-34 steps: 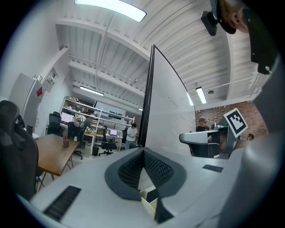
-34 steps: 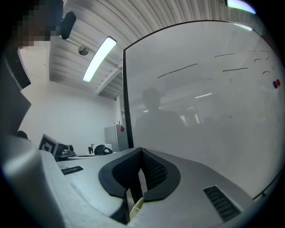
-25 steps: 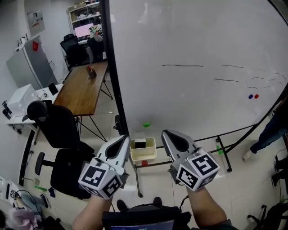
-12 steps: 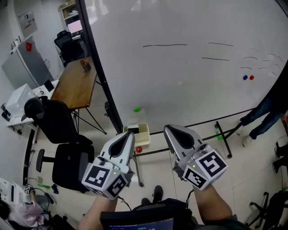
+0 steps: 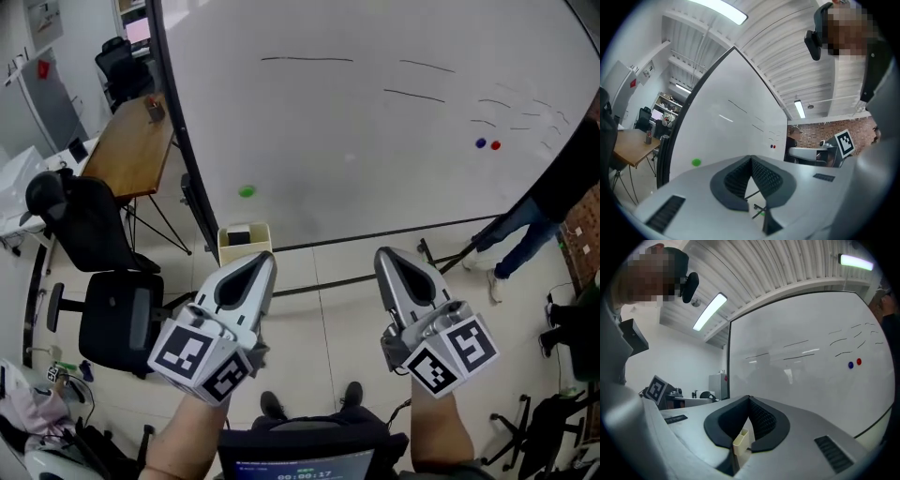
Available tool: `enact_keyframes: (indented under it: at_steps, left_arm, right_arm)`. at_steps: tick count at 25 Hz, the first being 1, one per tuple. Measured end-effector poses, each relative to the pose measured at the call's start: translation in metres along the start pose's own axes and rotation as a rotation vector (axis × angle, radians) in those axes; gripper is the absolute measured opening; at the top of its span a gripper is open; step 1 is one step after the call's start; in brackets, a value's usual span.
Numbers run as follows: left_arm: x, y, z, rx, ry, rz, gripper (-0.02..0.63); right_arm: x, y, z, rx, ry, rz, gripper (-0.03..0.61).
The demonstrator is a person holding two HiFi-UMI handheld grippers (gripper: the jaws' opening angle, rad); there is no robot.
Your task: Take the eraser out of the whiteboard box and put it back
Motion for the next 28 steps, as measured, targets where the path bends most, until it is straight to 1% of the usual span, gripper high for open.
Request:
enact_keyframes:
  at_steps: [2,4,8,12,15,18,21,23,26,28]
  left_arm:
    - [0.008,0.002,-0.024,0.021,-0.006,-0.009,0.035]
    - [0.019,0.005,-0.054,0.045,-0.019,-0.028,0.035]
    - [0.051,0.016,-0.130,0.070,-0.069,-0.066,0.035]
    - [0.088,0.026,-0.203,0.098,-0.128,-0.069,0.035]
    - [0.111,0.031,-0.241,0.107,-0.132,-0.059,0.035]
    - [0.115,0.033,-0.257,0.121,-0.130,-0.040,0.035]
    - [0.111,0.037,-0.260,0.133,-0.175,-0.037,0.035]
    - [0.106,0.040,-0.259,0.150,-0.206,-0.044,0.035]
    - [0.098,0.036,-0.250,0.173,-0.200,-0.052,0.035]
    - [0.094,0.033,-0.242,0.166,-0.192,-0.056,0.035]
  right_arm:
    - [-0.029,-0.004,-0.019,-0.001,0.021,-0.011,0.009]
    - [-0.060,-0.007,-0.043,-0.007,0.025,-0.011,0.009]
    - [-0.127,-0.017,-0.103,-0.031,-0.012,0.005,0.009]
    - [-0.184,-0.023,-0.163,-0.051,-0.068,0.011,0.009]
    - [-0.210,-0.024,-0.196,-0.026,-0.084,0.010,0.009]
    - [-0.223,-0.027,-0.209,-0.025,-0.063,0.000,0.009]
    - [-0.223,-0.026,-0.210,-0.022,-0.059,-0.004,0.009]
    - [-0.220,-0.024,-0.208,0.001,-0.053,-0.002,0.009]
    - [-0.213,-0.024,-0.199,0.017,-0.040,-0.013,0.009]
    - [-0.209,-0.025,-0.194,0.017,-0.031,-0.016,0.009]
Point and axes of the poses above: the fingertips, and each gripper's own axes: x forward along the fingers, z to its left, y out of its underside, the point moved 9 cm from there along -x, backward along the fingers, and after that the axes turned 4 degrees about -y, right-handed, at the moved point
